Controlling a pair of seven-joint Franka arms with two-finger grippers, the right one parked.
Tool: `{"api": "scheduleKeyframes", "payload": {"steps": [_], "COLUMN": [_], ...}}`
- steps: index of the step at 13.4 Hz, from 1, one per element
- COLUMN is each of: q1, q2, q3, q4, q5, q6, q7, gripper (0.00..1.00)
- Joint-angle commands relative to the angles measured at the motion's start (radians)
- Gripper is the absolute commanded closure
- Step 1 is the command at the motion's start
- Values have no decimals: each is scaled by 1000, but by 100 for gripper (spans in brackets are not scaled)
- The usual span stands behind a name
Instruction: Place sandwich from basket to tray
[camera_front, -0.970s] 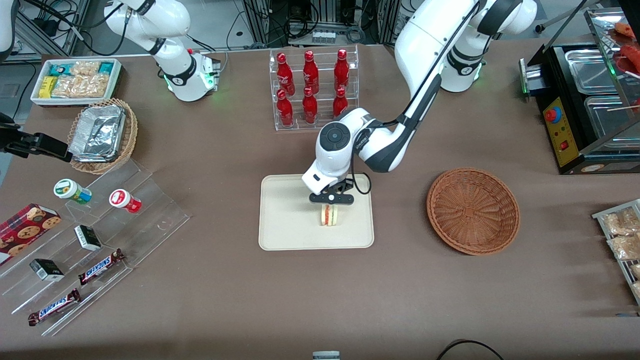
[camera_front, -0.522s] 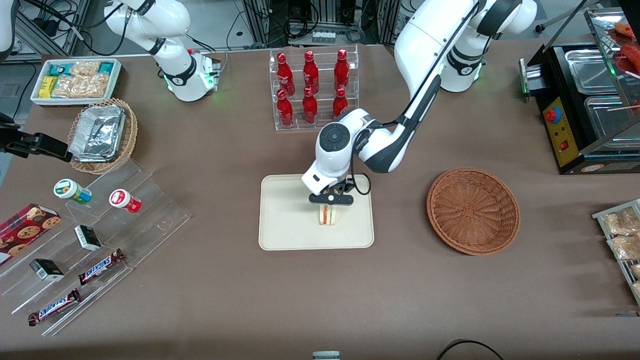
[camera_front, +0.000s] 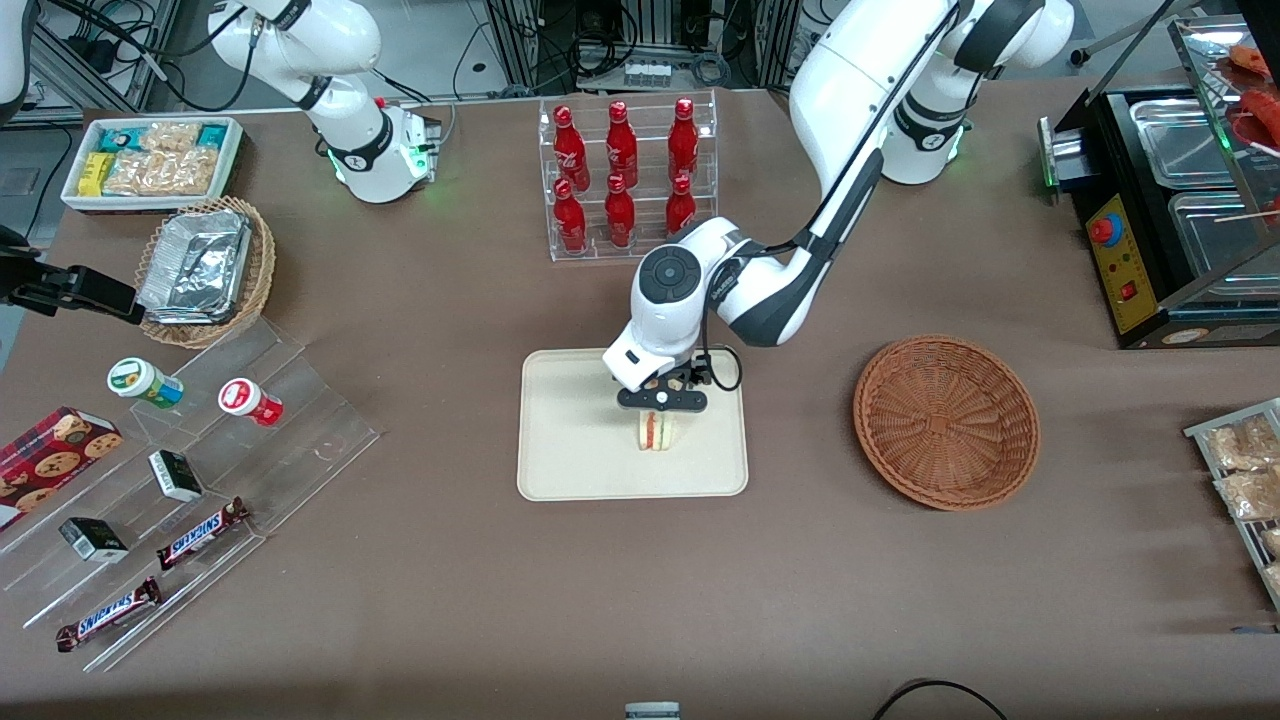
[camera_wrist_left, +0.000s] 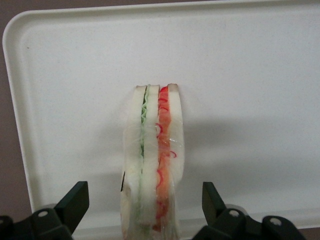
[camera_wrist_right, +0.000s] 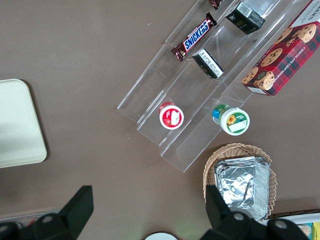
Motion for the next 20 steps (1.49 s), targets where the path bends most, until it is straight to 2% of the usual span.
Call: {"api": "scheduleKeyframes", "payload": {"steps": [1, 4, 6, 9, 11, 14, 16, 20], "q1": [0, 16, 75, 151, 194, 199, 242, 341], "q2": [-3, -32, -68, -104, -134, -161, -171, -230], "q3": [8, 23, 23, 20, 20, 26, 32, 32], "q4": [31, 58, 58, 56, 53, 51, 48, 47], "q5": [4, 3, 0, -57, -63, -76, -76, -82], "q6": [-65, -125, -168, -176, -213, -241, -250, -355], "q7": [-3, -1, 14, 54, 111, 78, 91, 215], "gripper": [0, 0, 0, 0, 0, 0, 0, 0]}}
